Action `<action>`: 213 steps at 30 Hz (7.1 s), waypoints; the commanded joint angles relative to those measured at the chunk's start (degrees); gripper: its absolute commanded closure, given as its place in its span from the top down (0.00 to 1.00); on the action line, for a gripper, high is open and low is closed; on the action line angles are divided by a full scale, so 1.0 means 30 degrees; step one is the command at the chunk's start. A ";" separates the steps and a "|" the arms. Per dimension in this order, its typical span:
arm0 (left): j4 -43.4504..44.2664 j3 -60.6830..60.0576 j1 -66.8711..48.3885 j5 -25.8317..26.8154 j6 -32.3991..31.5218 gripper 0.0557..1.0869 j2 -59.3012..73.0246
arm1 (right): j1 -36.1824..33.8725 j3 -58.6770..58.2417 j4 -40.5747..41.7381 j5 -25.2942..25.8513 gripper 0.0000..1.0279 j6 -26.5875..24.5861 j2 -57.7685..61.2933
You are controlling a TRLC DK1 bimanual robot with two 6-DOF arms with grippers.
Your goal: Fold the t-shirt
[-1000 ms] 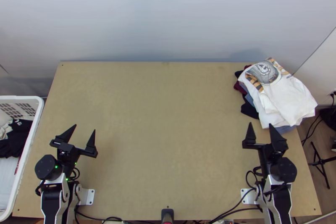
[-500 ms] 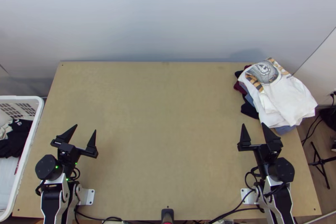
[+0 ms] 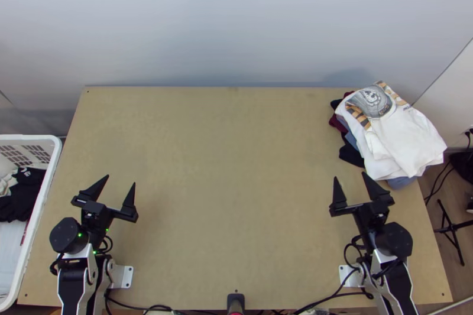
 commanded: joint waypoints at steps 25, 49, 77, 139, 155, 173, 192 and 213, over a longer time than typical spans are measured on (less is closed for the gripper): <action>-0.5385 1.0960 0.9412 -0.0217 0.3915 0.96 1.3070 | 0.0841 1.2507 -0.6581 -0.0950 0.96 -0.1332 1.5223; -0.8696 2.3088 2.0457 -0.0657 1.1532 0.96 3.4076 | 0.1251 2.0827 -1.3407 -0.1595 0.95 -0.1215 2.0584; -1.0600 4.1809 1.9988 -0.5637 1.0800 0.90 5.2474 | -0.0097 2.4958 -1.9061 0.0368 0.95 -0.1127 2.2518; -2.1791 4.1692 1.3807 0.4617 0.5204 0.04 3.4193 | -0.0712 2.3611 -1.9149 0.1481 0.95 -0.1859 2.0614; -2.2524 4.0813 0.3348 0.5085 0.2977 0.04 2.8392 | -0.2529 2.0154 -1.9237 0.1335 0.95 -0.1596 1.7127; -2.1909 4.0520 -1.4494 0.4675 0.1366 0.04 3.1761 | -0.5722 1.7136 -2.1083 0.0925 0.95 -0.1215 1.4608; -1.7661 4.0872 -2.2932 0.4675 -0.2032 0.96 3.5599 | -0.8417 1.5232 -2.2401 0.0426 0.96 -0.0658 1.1707; -1.9829 3.4368 -1.2766 0.2273 0.1542 0.95 3.2054 | -0.2060 1.7400 -2.3163 -0.1624 0.96 -0.1420 1.5721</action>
